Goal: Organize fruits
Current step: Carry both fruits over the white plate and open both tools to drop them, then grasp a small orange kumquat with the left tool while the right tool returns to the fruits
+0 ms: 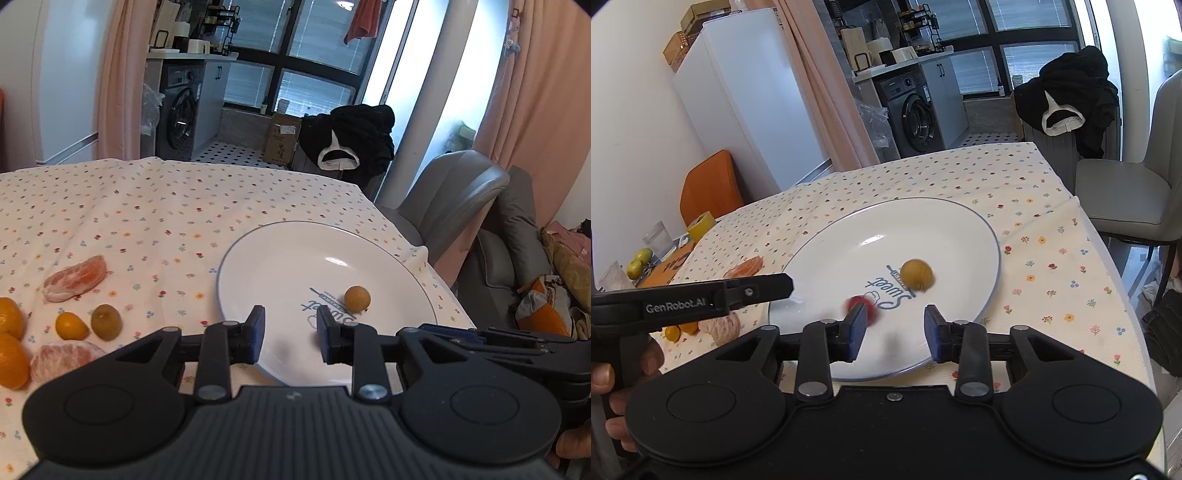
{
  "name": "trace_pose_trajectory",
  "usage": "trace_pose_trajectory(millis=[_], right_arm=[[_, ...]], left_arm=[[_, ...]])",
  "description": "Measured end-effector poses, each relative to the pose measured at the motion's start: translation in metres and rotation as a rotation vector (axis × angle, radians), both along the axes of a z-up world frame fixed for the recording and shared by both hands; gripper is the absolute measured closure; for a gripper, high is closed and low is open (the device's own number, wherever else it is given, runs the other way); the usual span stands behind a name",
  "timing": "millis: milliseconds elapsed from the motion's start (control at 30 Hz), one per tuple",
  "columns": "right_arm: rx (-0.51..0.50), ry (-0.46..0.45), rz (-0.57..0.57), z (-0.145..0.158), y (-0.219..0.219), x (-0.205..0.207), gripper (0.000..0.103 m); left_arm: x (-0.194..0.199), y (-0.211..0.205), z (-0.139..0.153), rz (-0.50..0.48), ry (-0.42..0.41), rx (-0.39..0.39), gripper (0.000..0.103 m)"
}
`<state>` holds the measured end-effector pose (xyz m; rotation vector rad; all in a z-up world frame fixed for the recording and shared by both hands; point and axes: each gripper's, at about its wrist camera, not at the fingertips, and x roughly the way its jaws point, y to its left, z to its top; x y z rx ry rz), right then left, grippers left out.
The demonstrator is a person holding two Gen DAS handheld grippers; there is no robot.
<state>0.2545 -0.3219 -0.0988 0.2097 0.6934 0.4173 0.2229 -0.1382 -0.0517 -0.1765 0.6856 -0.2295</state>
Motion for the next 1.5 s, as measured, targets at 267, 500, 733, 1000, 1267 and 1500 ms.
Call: trace_pose_trajectory(millis=[267,500,733,1000,1267,1500], right_arm=[[0.0,-0.024,0.009,0.005,0.012,-0.007,0.046],[0.003,-0.036,0.02,0.009,0.024,-0.012,0.025],[0.059,-0.051,0.015,0.016,0.03,-0.017,0.0],[0.057,-0.066,0.065,0.019,0.051,-0.022,0.0],[0.056,-0.062,0.098,0.018,0.072,-0.026,0.0],[0.052,-0.054,0.14,0.02,0.088,-0.026,0.0]], left_arm=[[-0.015,0.024,0.007,0.062,-0.015,-0.002,0.056],[-0.031,0.043,0.013,0.118,-0.033,-0.001,0.03],[-0.048,0.062,0.017,0.17,-0.061,0.001,0.014],[-0.066,0.09,0.019,0.243,-0.085,-0.003,0.009],[-0.082,0.113,0.02,0.285,-0.086,0.017,0.009],[-0.093,0.128,0.021,0.3,-0.08,0.032,0.008]])
